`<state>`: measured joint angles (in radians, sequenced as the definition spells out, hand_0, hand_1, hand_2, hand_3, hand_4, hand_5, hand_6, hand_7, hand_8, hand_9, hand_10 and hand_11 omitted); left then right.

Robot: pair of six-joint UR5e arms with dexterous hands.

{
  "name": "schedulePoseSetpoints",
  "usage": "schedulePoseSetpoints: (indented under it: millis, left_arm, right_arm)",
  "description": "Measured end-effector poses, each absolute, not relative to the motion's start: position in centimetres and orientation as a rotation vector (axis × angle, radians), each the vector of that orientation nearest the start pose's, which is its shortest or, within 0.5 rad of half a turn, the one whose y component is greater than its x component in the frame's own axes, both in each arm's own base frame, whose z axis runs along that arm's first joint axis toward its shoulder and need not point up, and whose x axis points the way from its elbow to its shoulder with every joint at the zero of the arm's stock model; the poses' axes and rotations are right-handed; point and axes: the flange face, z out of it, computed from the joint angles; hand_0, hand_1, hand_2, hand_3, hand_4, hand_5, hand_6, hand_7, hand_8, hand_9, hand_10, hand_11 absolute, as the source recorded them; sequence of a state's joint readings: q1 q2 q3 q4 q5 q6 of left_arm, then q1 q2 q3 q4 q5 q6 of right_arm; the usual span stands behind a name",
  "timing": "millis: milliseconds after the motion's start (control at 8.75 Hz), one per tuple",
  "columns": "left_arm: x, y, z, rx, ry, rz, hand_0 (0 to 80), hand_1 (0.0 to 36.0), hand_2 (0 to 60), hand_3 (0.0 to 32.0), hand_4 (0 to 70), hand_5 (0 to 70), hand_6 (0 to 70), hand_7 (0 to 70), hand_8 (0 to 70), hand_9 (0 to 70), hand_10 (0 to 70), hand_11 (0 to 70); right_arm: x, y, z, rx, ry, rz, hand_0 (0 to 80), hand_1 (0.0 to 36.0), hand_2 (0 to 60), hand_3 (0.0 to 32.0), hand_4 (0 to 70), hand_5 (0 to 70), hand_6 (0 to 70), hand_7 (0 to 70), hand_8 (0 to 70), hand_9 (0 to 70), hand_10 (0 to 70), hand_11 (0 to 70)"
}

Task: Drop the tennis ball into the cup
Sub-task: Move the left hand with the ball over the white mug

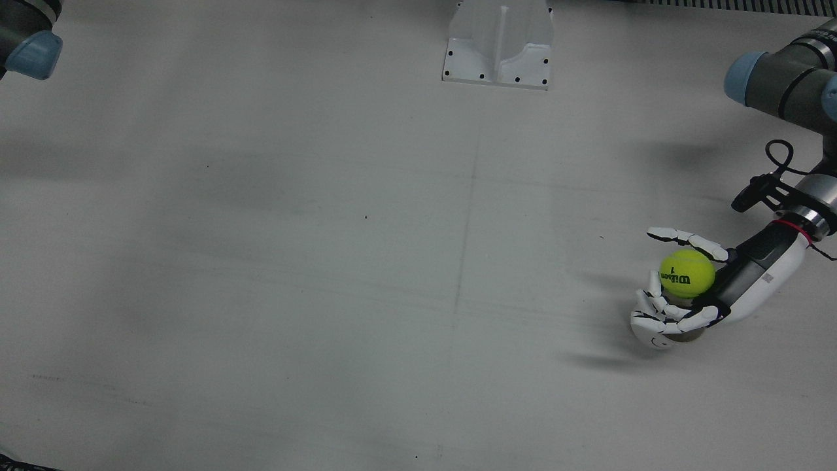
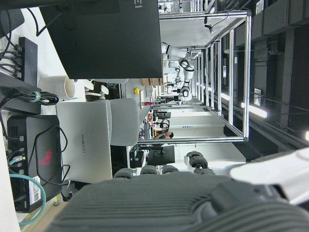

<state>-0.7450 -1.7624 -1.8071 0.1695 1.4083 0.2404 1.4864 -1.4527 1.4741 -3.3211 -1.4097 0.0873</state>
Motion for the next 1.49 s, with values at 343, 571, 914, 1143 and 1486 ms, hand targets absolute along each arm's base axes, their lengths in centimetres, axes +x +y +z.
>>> schedulePoseSetpoints:
  millis: [343,571,914,1143,1486]
  left_arm:
    - [30.5,-53.0,48.7,-0.442,2.120,-1.546,76.8,28.2,16.8,0.0,22.2,22.6,70.0,70.0,33.4,38.5,18.1,28.9]
    - [27.0,-54.3,48.2,-0.411,2.164,-1.569,70.8,28.5,17.5,0.0,18.4,19.9,61.9,56.8,27.3,30.9,17.0,27.4]
    - [25.1,-52.5,49.5,-0.399,2.151,-1.578,63.0,25.7,19.9,0.0,17.7,20.6,69.7,53.7,28.4,29.7,17.2,27.5]
    - [25.8,-52.0,49.9,-0.411,2.140,-1.572,50.0,18.2,25.6,0.0,16.0,13.2,41.0,19.7,14.6,12.1,14.2,22.2]
    - [26.3,-51.9,49.8,-0.398,2.144,-1.548,45.0,14.3,34.2,0.0,13.3,10.2,32.2,12.9,10.8,8.1,13.0,19.9]
  right_arm:
    - [10.4,-53.4,69.0,-0.017,1.975,-2.305,0.0,0.0,0.0,0.0,0.0,0.0,0.0,0.0,0.0,0.0,0.0,0.0]
    - [10.4,-53.4,69.0,-0.016,1.975,-2.304,0.0,0.0,0.0,0.0,0.0,0.0,0.0,0.0,0.0,0.0,0.0,0.0]
    - [10.5,-53.4,69.0,-0.017,1.975,-2.304,0.0,0.0,0.0,0.0,0.0,0.0,0.0,0.0,0.0,0.0,0.0,0.0]
    - [10.5,-53.4,69.0,-0.017,1.975,-2.304,0.0,0.0,0.0,0.0,0.0,0.0,0.0,0.0,0.0,0.0,0.0,0.0]
    - [10.5,-53.4,69.0,-0.017,1.975,-2.305,0.0,0.0,0.0,0.0,0.0,0.0,0.0,0.0,0.0,0.0,0.0,0.0]
